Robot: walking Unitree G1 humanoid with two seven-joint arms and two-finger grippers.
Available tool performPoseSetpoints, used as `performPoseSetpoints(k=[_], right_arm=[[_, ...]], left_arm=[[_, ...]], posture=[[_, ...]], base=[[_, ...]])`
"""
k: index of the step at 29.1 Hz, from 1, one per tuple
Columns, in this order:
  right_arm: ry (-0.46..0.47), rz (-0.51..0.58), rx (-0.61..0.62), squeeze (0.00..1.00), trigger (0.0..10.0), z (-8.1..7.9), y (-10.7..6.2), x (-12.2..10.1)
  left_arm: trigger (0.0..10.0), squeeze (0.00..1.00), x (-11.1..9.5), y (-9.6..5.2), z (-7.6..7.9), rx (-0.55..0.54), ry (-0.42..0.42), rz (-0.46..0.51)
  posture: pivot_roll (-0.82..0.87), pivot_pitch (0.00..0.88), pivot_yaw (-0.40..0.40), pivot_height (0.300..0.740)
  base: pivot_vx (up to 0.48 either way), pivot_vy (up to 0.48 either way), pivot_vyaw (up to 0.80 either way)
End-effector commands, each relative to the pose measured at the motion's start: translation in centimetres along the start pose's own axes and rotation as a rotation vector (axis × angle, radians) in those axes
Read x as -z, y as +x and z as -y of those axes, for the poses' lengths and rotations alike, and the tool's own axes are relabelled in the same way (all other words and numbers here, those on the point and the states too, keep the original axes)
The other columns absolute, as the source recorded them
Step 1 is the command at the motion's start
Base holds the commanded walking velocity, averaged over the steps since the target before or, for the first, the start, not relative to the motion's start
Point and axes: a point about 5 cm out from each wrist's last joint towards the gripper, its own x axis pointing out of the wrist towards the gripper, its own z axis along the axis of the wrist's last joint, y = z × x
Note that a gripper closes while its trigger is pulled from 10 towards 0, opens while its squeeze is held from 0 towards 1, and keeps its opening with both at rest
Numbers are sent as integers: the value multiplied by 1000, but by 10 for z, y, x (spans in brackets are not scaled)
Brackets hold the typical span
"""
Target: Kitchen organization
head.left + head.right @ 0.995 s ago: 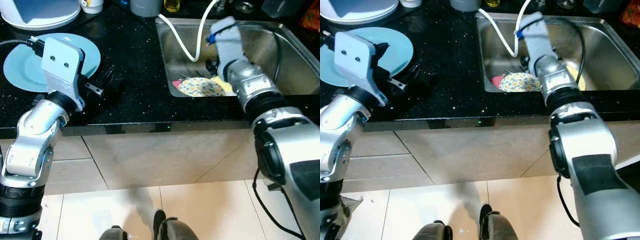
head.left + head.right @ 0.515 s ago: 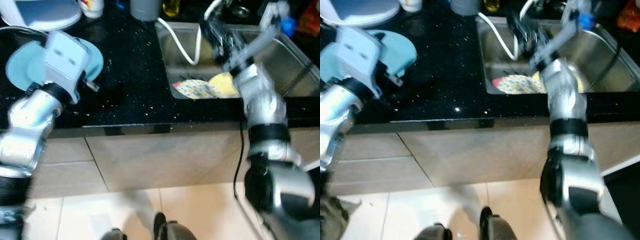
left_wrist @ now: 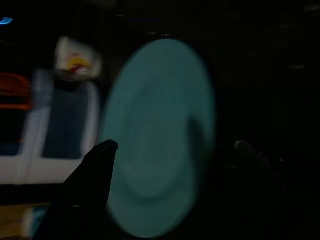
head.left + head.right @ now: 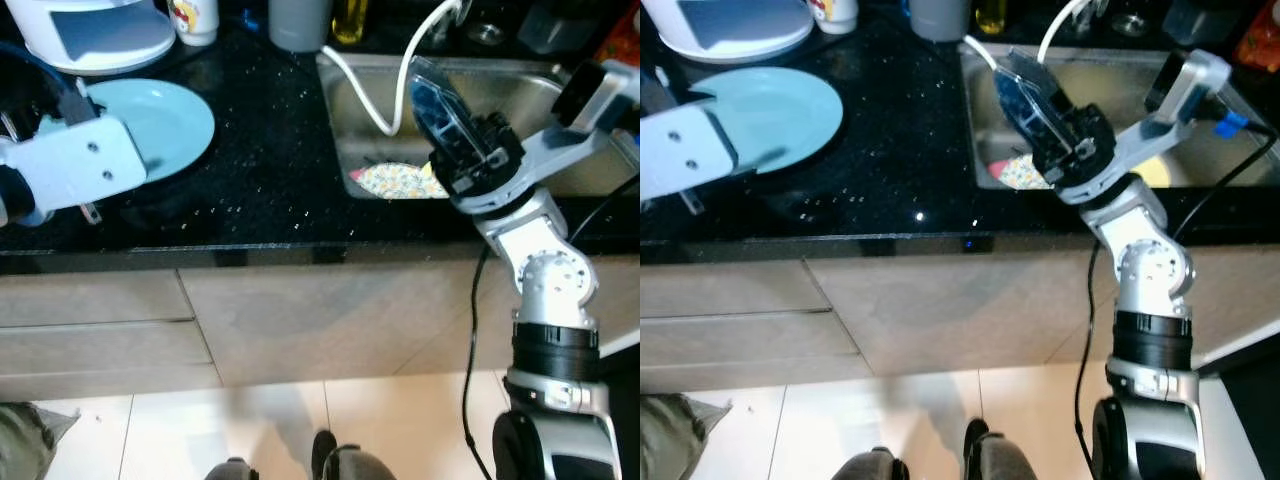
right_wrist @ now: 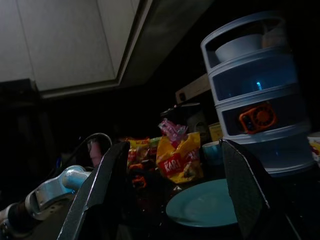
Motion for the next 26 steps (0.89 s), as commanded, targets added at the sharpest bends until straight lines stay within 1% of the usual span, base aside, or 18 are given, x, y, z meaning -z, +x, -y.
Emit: performPoseSetpoints(k=[1, 2, 5, 6, 8, 11, 12, 13, 16, 20, 21, 23, 24, 25, 26], right_arm=[[-35, -13, 2, 0, 10000, -3, 1, -3], [-35, -13, 2, 0, 10000, -3, 1, -3], [-26, -12, 4, 0, 10000, -4, 1, -6], [-26, -12, 4, 0, 10000, -4, 1, -6], [-16, -15, 5, 0, 10000, -6, 3, -5], [-8, -17, 8, 0, 10000, -9, 5, -2], [-1, -21, 10, 0, 10000, -12, 7, 3], [-1, -21, 10, 0, 10000, -12, 7, 3], [-26, -53, 44, 0, 10000, -12, 6, 6], [-35, -51, 57, 0, 10000, -10, 5, 4], [-38, -49, 61, 0, 10000, -10, 4, 3], [-49, -55, 77, 0, 10000, -9, 4, 2], [-49, -55, 77, 0, 10000, -9, 4, 2], [-53, -60, 83, 0, 10000, -9, 4, 3], [-55, -65, 87, 0, 10000, -9, 4, 3]], left_arm=[[10000, 0, -1, -10, -3, 45, 7, -36], [10000, 0, -1, -10, -3, 45, 7, -36], [10000, 0, 11, -12, -3, 51, 36, -98], [10000, 0, 11, -12, -3, 51, 36, -98], [10000, 0, 20, -12, -6, 14, 65, -137], [10000, 0, 27, -10, -9, -22, 84, -159], [10000, 0, 38, -6, -8, -49, 113, -205], [10000, 0, 38, -6, -8, -49, 113, -205], [10000, 0, 53, 1, 0, -47, 95, -229], [10000, 0, 60, 5, 4, -61, 90, -220], [10000, 0, 64, 9, 8, -66, 68, -212], [10000, 0, 72, 14, 19, -32, 63, -213], [10000, 0, 72, 14, 19, -32, 63, -213], [431, 0, 74, 18, 24, -19, 43, -207], [0, 0, 76, 23, 28, -11, 28, -197]], posture=[[214, 121, -34, 740], [214, 121, -34, 740], [215, 124, -37, 740], [215, 124, -37, 740], [206, 127, -35, 740], [200, 127, -33, 740], [193, 126, -28, 740], [193, 126, -28, 740], [184, 126, -25, 740], [182, 124, -23, 740], [178, 124, -24, 740], [169, 121, -25, 740], [169, 121, -25, 740], [164, 118, -26, 740], [160, 117, -25, 740]], base=[[0, 0, 0], [0, 0, 0], [0, 0, 0], [0, 0, 0], [0, 0, 0], [0, 0, 0], [0, 0, 0], [0, 0, 0], [0, 0, 0], [0, 0, 0], [0, 0, 0], [0, 0, 0], [0, 0, 0], [0, 0, 0], [0, 0, 0]])
